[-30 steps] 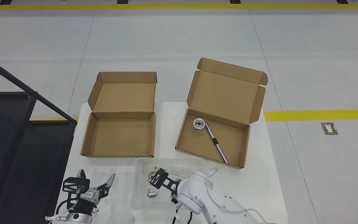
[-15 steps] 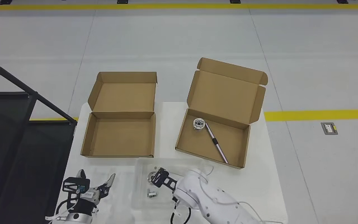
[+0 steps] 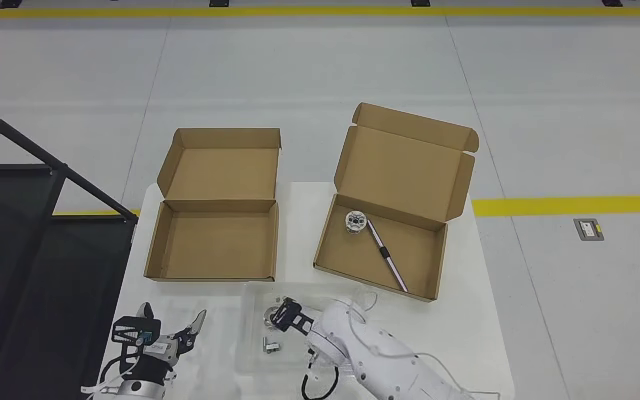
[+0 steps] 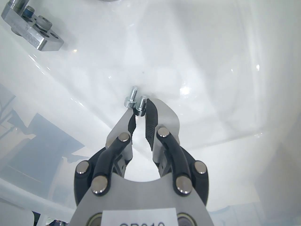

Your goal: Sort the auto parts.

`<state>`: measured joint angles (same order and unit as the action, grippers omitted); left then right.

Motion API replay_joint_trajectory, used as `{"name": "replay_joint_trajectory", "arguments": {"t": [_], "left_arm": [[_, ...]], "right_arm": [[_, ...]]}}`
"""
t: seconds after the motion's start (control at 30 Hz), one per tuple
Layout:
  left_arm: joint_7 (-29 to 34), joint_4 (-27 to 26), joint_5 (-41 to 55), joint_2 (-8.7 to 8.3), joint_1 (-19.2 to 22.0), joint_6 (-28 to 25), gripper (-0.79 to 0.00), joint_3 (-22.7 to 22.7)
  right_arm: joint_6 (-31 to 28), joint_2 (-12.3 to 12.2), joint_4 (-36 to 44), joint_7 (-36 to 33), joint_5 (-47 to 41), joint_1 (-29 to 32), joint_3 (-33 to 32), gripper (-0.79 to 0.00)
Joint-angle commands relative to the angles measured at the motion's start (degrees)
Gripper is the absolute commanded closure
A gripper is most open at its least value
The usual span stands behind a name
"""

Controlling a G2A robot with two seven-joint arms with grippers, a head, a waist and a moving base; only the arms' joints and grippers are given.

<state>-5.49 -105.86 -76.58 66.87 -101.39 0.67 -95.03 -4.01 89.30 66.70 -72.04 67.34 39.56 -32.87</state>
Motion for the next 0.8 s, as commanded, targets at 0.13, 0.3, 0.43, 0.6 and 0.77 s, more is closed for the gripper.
{"name": "replay_joint_trajectory", "arguments": {"t": [0.13,0.3,0.43,0.6,0.77], "left_arm": [[0.0,0.0,0.0,0.00,0.0,0.0,-0.785,0.0],[0.0,0.0,0.0,0.00,0.0,0.0,-0.785,0.0],[0.0,0.0,0.0,0.00,0.0,0.0,-0.785,0.0],[0.0,0.0,0.0,0.00,0.0,0.0,-0.785,0.0],[0.0,0.0,0.0,0.00,0.0,0.0,-0.785,0.0]], "right_arm": [[0.3,0.0,0.4,0.0,0.8,-0.2,-1.6,0.000],[-0.8,-1.7,5.2,0.4,1.4,1.6,-6.5,0.000],[-7.2,-4.1,12.3,4.2,-1.3,5.6,-13.7,0.000],[-21.9,-7.8,24.8,11.9,-6.9,14.1,-25.8,0.000],[-29.7,-10.2,33.1,17.9,-9.2,20.4,-35.7,0.000]]}}
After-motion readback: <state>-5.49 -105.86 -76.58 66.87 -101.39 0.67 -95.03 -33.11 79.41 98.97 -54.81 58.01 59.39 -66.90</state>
